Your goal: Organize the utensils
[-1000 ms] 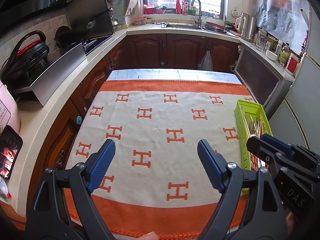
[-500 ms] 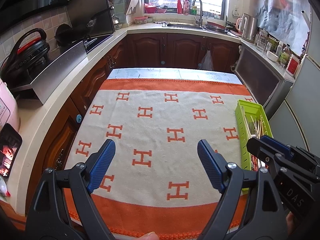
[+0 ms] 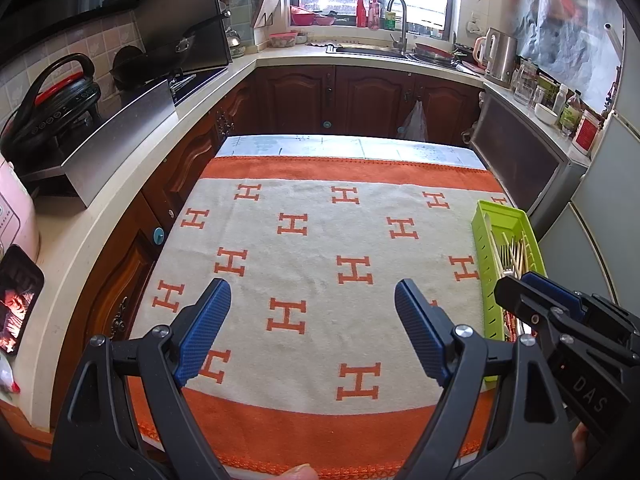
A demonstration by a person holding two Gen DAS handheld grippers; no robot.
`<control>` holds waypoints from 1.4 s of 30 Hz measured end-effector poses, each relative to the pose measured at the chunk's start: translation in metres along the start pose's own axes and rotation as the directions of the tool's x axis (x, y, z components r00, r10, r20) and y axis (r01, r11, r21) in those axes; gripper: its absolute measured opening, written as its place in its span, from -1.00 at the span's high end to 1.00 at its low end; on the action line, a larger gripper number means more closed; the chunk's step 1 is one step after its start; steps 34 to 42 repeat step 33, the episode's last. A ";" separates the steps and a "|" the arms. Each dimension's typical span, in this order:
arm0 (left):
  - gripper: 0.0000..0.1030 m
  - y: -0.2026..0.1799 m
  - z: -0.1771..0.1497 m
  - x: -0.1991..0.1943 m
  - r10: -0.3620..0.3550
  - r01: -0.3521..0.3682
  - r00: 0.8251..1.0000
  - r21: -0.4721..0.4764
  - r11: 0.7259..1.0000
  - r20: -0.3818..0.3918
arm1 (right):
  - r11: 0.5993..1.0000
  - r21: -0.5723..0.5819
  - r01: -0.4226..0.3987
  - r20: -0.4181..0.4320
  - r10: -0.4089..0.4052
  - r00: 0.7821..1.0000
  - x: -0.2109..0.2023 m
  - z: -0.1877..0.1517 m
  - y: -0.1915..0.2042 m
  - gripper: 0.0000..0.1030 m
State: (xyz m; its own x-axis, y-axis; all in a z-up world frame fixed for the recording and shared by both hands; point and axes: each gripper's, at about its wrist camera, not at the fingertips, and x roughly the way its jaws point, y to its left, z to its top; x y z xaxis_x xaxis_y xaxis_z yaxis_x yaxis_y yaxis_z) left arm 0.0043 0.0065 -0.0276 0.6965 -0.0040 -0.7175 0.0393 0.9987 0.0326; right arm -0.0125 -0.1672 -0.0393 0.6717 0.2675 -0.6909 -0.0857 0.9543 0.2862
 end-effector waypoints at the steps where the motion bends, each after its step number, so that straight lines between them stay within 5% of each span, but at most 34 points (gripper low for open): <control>1: -0.60 0.000 -0.001 0.000 0.000 0.000 1.000 -0.002 1.000 0.000 | 1.000 0.000 0.000 0.000 0.000 1.000 0.000 0.000 0.000 0.41; 42: -0.60 0.008 -0.005 0.006 -0.021 0.021 1.000 -0.012 1.000 0.006 | 1.000 -0.013 0.016 -0.026 -0.016 1.000 0.011 -0.004 0.007 0.41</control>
